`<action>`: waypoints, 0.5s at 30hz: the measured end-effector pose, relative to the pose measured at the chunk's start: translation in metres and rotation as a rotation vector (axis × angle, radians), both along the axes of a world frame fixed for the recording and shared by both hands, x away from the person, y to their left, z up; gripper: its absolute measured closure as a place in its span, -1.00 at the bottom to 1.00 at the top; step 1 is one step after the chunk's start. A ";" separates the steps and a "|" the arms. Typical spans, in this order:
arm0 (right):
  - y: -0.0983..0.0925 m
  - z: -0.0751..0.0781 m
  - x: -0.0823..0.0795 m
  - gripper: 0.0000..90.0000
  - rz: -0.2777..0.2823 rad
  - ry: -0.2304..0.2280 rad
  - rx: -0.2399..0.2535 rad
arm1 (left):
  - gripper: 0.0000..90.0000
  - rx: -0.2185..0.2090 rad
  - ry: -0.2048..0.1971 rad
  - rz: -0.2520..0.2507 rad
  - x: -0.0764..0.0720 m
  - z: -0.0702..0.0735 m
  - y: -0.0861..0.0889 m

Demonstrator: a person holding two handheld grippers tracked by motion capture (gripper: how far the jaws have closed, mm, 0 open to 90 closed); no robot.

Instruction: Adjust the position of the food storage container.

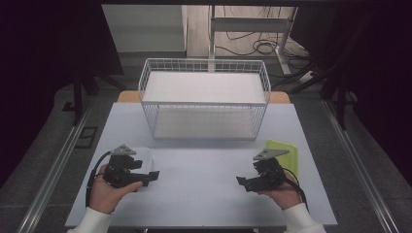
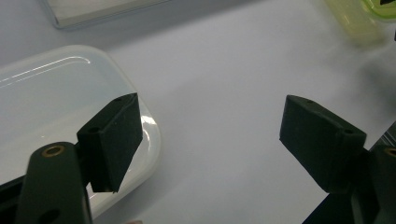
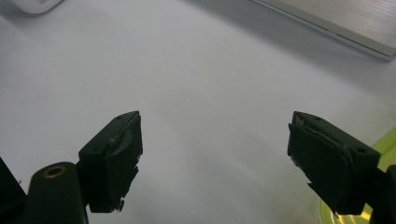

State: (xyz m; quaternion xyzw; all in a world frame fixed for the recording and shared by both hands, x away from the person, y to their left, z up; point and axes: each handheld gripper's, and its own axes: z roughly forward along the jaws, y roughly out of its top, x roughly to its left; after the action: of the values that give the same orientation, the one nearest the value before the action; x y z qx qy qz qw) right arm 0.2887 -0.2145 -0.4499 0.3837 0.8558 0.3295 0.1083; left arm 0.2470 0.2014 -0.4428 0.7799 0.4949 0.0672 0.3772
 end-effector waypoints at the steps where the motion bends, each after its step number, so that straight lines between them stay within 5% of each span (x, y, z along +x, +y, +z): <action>1: 0.000 0.000 0.000 -0.60 0.000 0.000 0.000 | -0.54 0.000 0.000 0.000 0.000 0.000 0.000; 15: 0.002 0.002 0.003 -0.60 0.003 0.001 0.001 | -0.55 0.002 -0.002 -0.016 0.000 0.000 -0.001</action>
State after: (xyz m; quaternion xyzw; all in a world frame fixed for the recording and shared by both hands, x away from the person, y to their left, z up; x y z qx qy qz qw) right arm 0.2915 -0.2124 -0.4484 0.3825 0.8564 0.3300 0.1070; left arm 0.2465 0.2007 -0.4429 0.7841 0.4883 0.0658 0.3773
